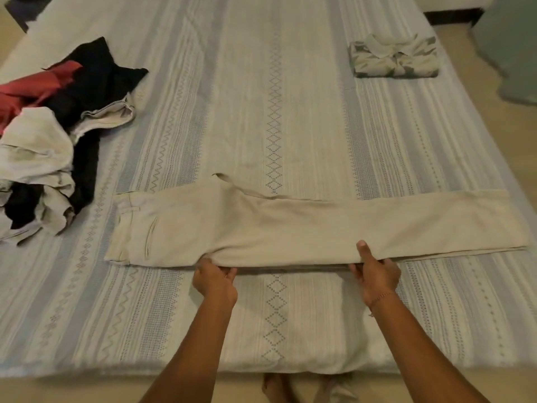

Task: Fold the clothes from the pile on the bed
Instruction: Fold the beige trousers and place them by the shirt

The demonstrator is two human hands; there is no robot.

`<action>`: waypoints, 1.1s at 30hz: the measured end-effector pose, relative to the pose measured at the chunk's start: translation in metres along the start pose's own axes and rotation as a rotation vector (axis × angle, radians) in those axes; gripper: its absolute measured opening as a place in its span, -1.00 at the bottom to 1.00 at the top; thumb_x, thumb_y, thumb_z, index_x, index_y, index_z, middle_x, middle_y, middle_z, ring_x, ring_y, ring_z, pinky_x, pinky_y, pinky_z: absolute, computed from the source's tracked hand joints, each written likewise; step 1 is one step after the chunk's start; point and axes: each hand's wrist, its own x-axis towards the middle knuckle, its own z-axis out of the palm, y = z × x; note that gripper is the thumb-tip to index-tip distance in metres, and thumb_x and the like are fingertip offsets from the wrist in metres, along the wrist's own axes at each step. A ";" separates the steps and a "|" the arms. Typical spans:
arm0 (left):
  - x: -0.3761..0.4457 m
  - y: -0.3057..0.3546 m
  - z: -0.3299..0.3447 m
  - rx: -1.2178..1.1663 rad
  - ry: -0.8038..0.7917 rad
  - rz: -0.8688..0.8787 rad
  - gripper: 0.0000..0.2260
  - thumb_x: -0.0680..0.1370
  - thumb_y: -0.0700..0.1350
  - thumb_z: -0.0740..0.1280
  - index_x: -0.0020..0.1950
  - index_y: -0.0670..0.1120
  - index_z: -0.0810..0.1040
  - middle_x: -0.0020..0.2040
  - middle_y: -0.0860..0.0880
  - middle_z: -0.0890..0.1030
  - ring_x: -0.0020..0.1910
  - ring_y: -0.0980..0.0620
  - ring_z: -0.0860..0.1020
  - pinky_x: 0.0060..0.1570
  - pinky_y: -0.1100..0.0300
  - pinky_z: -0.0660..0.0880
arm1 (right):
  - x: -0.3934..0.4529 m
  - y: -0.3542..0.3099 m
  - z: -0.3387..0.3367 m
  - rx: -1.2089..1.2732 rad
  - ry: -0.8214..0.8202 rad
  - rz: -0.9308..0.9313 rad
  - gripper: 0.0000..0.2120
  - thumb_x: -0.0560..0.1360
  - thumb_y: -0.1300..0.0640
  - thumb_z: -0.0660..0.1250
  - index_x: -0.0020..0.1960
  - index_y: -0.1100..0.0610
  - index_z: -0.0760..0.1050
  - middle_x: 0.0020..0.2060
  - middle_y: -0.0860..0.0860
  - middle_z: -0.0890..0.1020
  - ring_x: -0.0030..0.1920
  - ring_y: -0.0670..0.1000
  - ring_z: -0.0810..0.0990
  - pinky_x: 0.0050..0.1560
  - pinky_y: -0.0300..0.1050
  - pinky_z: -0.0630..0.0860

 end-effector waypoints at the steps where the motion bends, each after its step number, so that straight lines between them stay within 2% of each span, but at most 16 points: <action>1: -0.001 -0.004 -0.002 0.040 0.019 0.009 -0.74 0.63 -0.09 0.29 0.26 -0.19 0.55 0.15 -0.20 0.62 0.01 -0.12 0.63 -0.20 0.02 0.62 | 0.003 0.000 -0.006 -0.033 0.015 -0.003 -0.73 0.45 0.13 0.56 0.09 0.19 0.60 0.00 0.07 0.69 -0.02 0.04 0.68 -0.28 -0.14 0.67; 4: -0.001 -0.014 -0.006 0.142 -0.004 0.043 -0.74 0.60 -0.07 0.38 0.21 -0.20 0.54 0.14 -0.18 0.62 0.06 -0.13 0.62 -0.09 0.00 0.63 | 0.015 0.001 -0.023 -0.104 0.026 0.054 -0.82 0.50 0.17 0.51 -0.02 0.25 0.58 -0.03 0.16 0.67 -0.16 0.07 0.69 -0.27 -0.12 0.69; 6: 0.003 -0.015 -0.010 0.185 -0.043 0.078 -0.75 0.57 -0.15 0.43 0.21 -0.21 0.54 0.15 -0.20 0.62 0.11 -0.16 0.63 -0.16 0.03 0.65 | 0.022 0.000 -0.031 -0.109 -0.002 0.095 -0.81 0.51 0.19 0.50 -0.06 0.30 0.55 -0.08 0.22 0.66 -0.27 0.05 0.69 -0.21 -0.08 0.70; 8: 0.008 -0.011 -0.015 0.199 -0.072 0.104 -0.73 0.58 -0.22 0.42 0.25 -0.25 0.54 0.16 -0.23 0.62 0.10 -0.18 0.64 -0.25 0.09 0.67 | 0.026 -0.002 -0.037 -0.128 -0.020 0.092 -0.81 0.51 0.20 0.49 -0.08 0.31 0.55 -0.12 0.23 0.65 -0.28 0.06 0.69 -0.19 -0.07 0.70; 10: 0.011 -0.009 -0.020 0.224 -0.094 0.124 -0.75 0.57 -0.22 0.43 0.21 -0.27 0.55 0.08 -0.23 0.64 0.01 -0.16 0.66 -0.31 0.11 0.66 | 0.030 -0.004 -0.043 -0.154 -0.027 0.080 -0.80 0.52 0.19 0.48 -0.07 0.33 0.56 -0.13 0.25 0.67 -0.22 0.10 0.70 -0.20 -0.07 0.70; 12: 0.011 -0.011 -0.020 0.286 -0.074 0.151 -0.82 0.57 -0.19 0.45 0.08 -0.23 0.52 -0.05 -0.21 0.63 -0.16 -0.12 0.65 -0.40 0.13 0.64 | 0.032 -0.008 -0.049 -0.155 -0.035 0.078 -0.78 0.52 0.18 0.47 -0.05 0.36 0.56 -0.14 0.26 0.69 -0.19 0.13 0.73 -0.22 -0.07 0.70; 15: 0.009 -0.020 -0.016 0.478 0.021 0.220 -0.77 0.56 -0.09 0.46 -0.12 -0.22 0.51 -0.25 -0.19 0.59 -0.41 -0.03 0.51 -0.50 0.19 0.49 | 0.037 -0.017 -0.059 -0.122 -0.022 0.066 -0.76 0.50 0.15 0.50 -0.05 0.35 0.60 -0.16 0.24 0.70 -0.21 0.11 0.72 -0.19 -0.07 0.70; 17: 0.000 -0.034 -0.008 0.502 -0.020 0.176 -0.74 0.56 -0.08 0.46 -0.15 -0.25 0.55 -0.27 -0.19 0.60 -0.40 -0.03 0.52 -0.50 0.20 0.52 | 0.043 -0.027 -0.068 -0.067 -0.012 0.060 -0.77 0.50 0.16 0.51 -0.03 0.34 0.61 -0.14 0.22 0.70 -0.19 0.09 0.70 -0.16 -0.08 0.70; 19: -0.015 -0.052 0.003 0.513 -0.073 0.103 -0.74 0.56 -0.09 0.46 -0.13 -0.28 0.56 -0.24 -0.20 0.61 -0.36 -0.05 0.55 -0.46 0.20 0.57 | 0.053 -0.041 -0.082 0.021 -0.005 0.071 -0.77 0.51 0.19 0.49 0.05 0.34 0.61 -0.06 0.22 0.69 -0.07 0.11 0.69 -0.16 -0.10 0.70; 22: -0.035 -0.082 0.020 0.540 -0.123 0.045 -0.73 0.57 -0.09 0.44 -0.14 -0.29 0.54 -0.23 -0.21 0.60 -0.34 -0.09 0.57 -0.37 0.13 0.58 | 0.076 -0.068 -0.101 0.107 0.016 0.093 -0.74 0.52 0.19 0.48 0.13 0.33 0.59 0.05 0.21 0.67 0.05 0.09 0.68 -0.04 -0.11 0.68; 24: -0.046 -0.094 0.028 0.556 -0.149 0.031 -0.74 0.57 -0.09 0.44 -0.10 -0.29 0.54 -0.22 -0.21 0.60 -0.33 -0.10 0.58 -0.41 0.16 0.57 | 0.090 -0.087 -0.108 0.135 0.058 0.088 -0.79 0.53 0.19 0.47 0.07 0.30 0.60 0.06 0.19 0.66 -0.02 0.06 0.67 -0.04 -0.13 0.67; 28: -0.065 -0.125 0.048 0.594 -0.257 -0.041 -0.81 0.58 -0.13 0.43 -0.08 -0.26 0.56 -0.20 -0.19 0.61 -0.28 -0.09 0.59 -0.44 0.24 0.60 | 0.130 -0.130 -0.134 0.162 0.163 0.056 -0.84 0.51 0.20 0.49 -0.02 0.28 0.59 0.01 0.18 0.66 -0.14 0.04 0.65 -0.27 -0.18 0.67; 33: -0.076 -0.153 0.067 0.624 -0.282 -0.076 -0.82 0.60 -0.08 0.40 -0.08 -0.19 0.57 -0.24 -0.11 0.58 -0.28 -0.03 0.57 -0.44 0.28 0.59 | 0.166 -0.176 -0.166 0.130 0.220 0.038 -0.86 0.52 0.21 0.48 -0.08 0.27 0.56 -0.12 0.15 0.65 -0.20 0.05 0.64 -0.33 -0.16 0.66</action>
